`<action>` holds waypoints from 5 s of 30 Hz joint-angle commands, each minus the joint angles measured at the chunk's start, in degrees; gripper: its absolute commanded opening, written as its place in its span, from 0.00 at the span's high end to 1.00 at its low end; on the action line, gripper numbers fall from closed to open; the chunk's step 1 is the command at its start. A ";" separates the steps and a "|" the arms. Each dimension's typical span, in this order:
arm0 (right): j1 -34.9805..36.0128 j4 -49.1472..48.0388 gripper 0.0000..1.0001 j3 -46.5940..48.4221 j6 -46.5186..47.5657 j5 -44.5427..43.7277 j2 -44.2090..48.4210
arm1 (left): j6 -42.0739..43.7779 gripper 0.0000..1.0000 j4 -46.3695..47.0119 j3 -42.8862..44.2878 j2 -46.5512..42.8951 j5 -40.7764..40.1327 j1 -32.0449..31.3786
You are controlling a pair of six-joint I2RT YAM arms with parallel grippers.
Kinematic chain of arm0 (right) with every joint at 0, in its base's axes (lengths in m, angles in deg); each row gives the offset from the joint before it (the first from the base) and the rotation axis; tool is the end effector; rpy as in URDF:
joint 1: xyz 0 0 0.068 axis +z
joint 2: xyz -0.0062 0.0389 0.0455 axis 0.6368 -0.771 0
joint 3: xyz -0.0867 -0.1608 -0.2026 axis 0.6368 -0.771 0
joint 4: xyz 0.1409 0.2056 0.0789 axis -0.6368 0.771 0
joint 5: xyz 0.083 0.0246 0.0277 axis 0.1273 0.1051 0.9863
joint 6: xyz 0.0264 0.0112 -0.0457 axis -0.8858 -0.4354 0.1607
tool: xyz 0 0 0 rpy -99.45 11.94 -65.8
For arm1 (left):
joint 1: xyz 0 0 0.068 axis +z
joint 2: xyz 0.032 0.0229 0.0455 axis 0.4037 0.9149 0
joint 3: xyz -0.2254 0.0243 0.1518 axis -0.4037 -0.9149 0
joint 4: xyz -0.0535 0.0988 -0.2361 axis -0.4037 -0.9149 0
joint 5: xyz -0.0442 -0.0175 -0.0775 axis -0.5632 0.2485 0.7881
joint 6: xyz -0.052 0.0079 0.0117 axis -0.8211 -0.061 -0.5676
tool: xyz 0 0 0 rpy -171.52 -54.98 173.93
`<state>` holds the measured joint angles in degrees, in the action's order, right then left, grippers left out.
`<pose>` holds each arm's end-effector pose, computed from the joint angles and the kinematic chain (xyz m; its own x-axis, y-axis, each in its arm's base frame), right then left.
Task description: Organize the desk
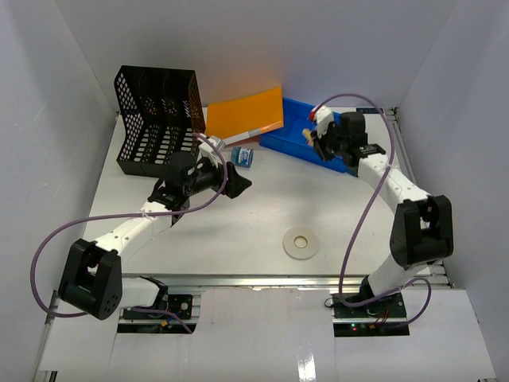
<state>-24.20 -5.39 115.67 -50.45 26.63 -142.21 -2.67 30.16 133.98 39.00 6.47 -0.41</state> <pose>0.3571 0.1067 0.2854 -0.2525 -0.4998 -0.8285 -0.6169 0.7428 -0.2601 0.2584 -0.1352 0.2690 -0.4416 -0.0263 -0.8968 0.7002 0.6149 -0.3629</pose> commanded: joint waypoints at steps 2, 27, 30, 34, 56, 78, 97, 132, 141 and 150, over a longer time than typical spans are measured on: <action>-2.37 -5.96 0.92 12.38 -28.51 -14.03 -9.60 | -0.91 0.02 -0.03 -0.19 -1.17 -5.05 -0.01; -7.74 -7.41 0.48 33.25 -39.59 -11.78 -33.58 | 1.53 0.02 -3.66 3.12 5.78 5.18 0.02; -7.79 -7.52 0.35 33.00 -39.67 -11.33 -32.91 | 1.47 0.02 -5.00 3.87 6.65 5.97 -0.04; -8.53 -7.44 0.31 30.86 -40.33 -10.91 -29.14 | 1.47 0.02 -5.56 4.58 7.77 7.15 -0.20; -17.22 8.87 0.05 -30.50 9.53 44.67 39.48 | -7.78 0.17 -20.57 14.09 20.61 -25.79 -30.31; -24.05 6.63 0.06 -31.61 5.15 46.25 42.97 | -9.43 0.20 -44.88 40.39 42.02 -42.27 -39.06; -25.65 6.89 0.06 -32.58 5.35 46.43 40.67 | -8.73 0.64 -39.88 32.18 40.73 -39.77 -39.22; -13.02 9.58 0.41 -22.12 -27.72 33.93 11.67 | -16.19 0.72 -12.97 25.08 28.08 -42.48 -34.45; -12.72 7.76 0.74 -22.99 -28.17 39.13 11.14 | -16.22 0.71 -11.53 27.11 29.18 -41.61 -33.33; -13.49 6.84 0.87 -22.88 -25.55 42.70 12.54 | -17.86 0.25 -5.62 22.14 24.23 -33.15 -30.70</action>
<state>-37.27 2.19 93.43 -78.01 65.34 -131.09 -19.62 17.84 158.29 69.55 -32.13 -32.61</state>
